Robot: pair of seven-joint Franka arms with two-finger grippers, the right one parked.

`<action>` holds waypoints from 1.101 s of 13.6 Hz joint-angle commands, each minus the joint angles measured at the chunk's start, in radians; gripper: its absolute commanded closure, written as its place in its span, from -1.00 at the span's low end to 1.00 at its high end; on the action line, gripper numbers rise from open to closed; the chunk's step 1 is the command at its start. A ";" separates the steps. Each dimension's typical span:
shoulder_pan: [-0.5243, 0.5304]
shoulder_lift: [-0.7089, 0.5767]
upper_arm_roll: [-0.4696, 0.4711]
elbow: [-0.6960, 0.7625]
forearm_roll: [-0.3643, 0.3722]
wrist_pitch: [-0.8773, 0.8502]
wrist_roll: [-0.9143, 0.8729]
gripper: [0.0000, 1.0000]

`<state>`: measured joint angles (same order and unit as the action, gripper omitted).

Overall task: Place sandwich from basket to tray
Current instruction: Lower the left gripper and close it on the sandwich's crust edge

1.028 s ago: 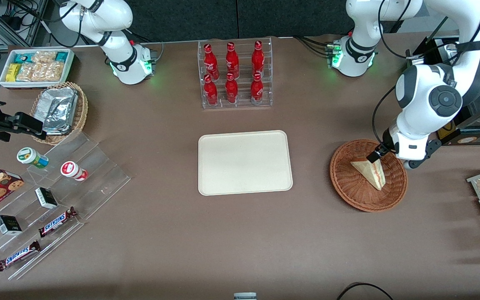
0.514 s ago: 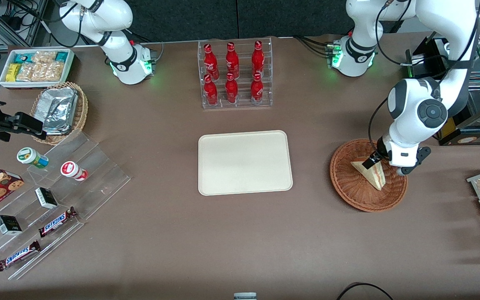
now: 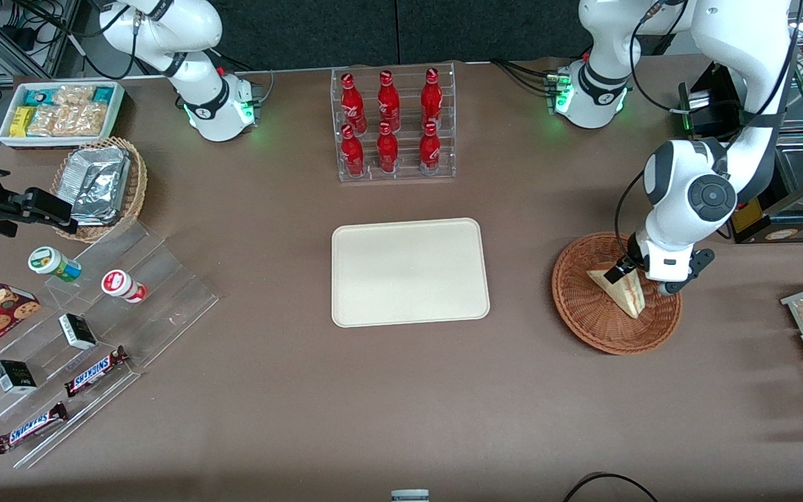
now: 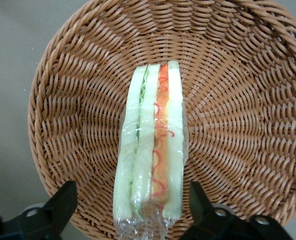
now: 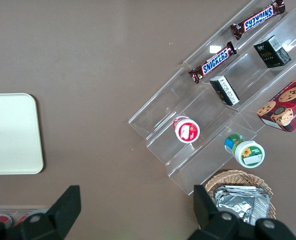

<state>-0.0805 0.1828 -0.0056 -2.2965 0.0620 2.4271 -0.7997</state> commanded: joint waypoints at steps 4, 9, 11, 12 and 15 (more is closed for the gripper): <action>-0.001 0.017 0.002 0.023 0.025 0.017 -0.021 1.00; -0.001 0.001 0.001 0.147 0.030 -0.174 0.002 1.00; -0.001 -0.026 -0.001 0.241 0.047 -0.346 0.040 1.00; -0.001 -0.037 -0.004 0.296 0.045 -0.435 0.062 1.00; -0.008 -0.043 -0.049 0.461 0.033 -0.675 0.088 1.00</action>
<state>-0.0824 0.1399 -0.0221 -1.9282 0.0894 1.8703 -0.7291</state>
